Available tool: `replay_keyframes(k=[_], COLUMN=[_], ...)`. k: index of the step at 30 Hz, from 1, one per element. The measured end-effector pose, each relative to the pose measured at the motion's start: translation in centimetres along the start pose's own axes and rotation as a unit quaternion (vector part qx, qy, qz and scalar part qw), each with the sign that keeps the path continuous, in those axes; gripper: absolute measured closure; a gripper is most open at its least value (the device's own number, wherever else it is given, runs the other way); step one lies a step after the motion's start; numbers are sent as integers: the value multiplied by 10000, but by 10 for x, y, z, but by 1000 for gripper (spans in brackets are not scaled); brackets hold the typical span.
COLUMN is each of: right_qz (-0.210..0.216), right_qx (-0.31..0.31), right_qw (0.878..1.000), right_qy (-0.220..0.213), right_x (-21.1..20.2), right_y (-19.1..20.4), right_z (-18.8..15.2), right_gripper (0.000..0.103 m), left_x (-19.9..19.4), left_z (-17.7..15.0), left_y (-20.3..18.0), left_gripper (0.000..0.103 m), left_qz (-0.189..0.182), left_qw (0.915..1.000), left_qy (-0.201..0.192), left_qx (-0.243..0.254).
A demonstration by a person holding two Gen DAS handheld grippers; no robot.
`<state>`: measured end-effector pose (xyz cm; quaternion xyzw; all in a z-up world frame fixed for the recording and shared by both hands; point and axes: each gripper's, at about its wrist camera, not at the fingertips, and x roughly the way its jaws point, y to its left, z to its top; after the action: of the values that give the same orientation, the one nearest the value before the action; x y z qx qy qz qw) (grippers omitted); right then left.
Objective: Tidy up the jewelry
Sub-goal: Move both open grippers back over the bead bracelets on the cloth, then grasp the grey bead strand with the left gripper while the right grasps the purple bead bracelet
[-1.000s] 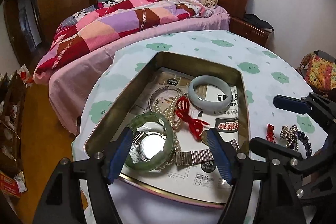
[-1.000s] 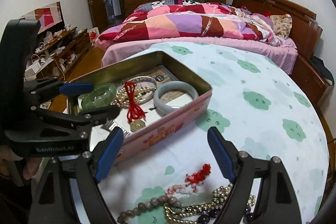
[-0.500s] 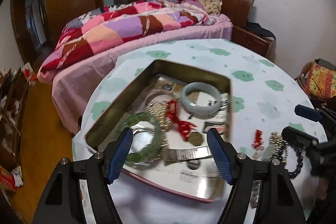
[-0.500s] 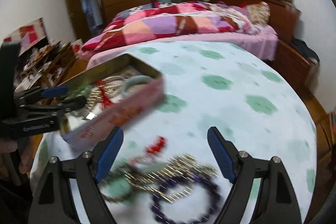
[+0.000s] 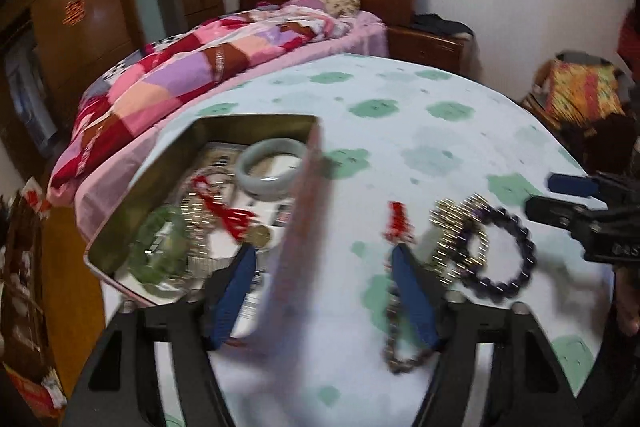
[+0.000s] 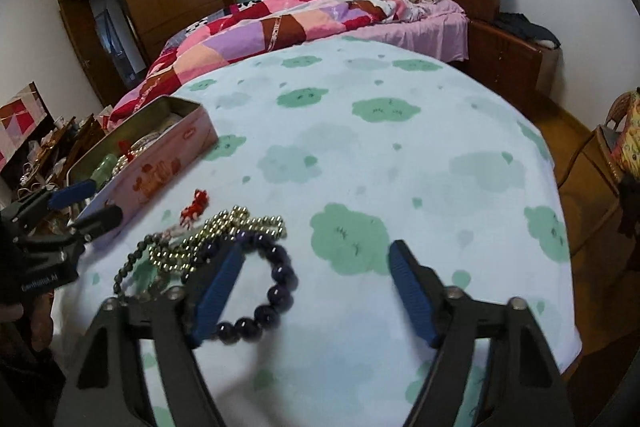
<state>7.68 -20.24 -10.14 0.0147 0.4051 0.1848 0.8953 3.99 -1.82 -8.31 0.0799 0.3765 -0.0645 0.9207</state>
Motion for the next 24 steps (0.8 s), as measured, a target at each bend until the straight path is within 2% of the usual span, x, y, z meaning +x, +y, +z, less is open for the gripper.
replay_keyframes(k=[3, 4, 6, 9, 12, 13, 14, 16, 19, 24], right_qz=[50, 50, 69, 70, 42, 34, 30, -2, -20, -29], right_qx=[-117, -178, -247, -296, -314, -314, -309, -311, -323, -333], right_qw=[9999, 9998, 9996, 9995, 9994, 9994, 9994, 9993, 9993, 9993], right_qy=[53, 67, 94, 121, 135, 140, 150, 187, 195, 188], right_x=[2, 4, 6, 9, 10, 11, 11, 14, 15, 15], right_y=[6, 9, 12, 15, 14, 15, 14, 15, 15, 14], right_z=[-4, -6, -7, -9, -11, -12, -12, -14, -15, -16], right_gripper=[38, 39, 40, 40, 42, 44, 46, 50, 50, 50], left_x=[-1, -2, -7, -15, -20, -19, -16, -8, 4, 7], left_z=[-3, -2, 0, 1, 3, 3, 2, -2, -8, -14], left_y=[-6, -4, 1, 2, -1, -5, -9, -16, -25, -29], left_gripper=[41, 47, 48, 48, 48, 55, 70, 78, 78, 78], left_qz=[116, 187, 113, 265, 71, -11, -78, -316, -462, -499], left_qw=[9998, 9997, 9999, 9994, 9995, 9996, 9996, 9992, 9980, 9971], left_qy=[-14, -8, -52, -230, -298, -269, -207, 27, 299, 434], left_qx=[173, 134, 23, 26, 47, 121, 185, 243, 303, 382])
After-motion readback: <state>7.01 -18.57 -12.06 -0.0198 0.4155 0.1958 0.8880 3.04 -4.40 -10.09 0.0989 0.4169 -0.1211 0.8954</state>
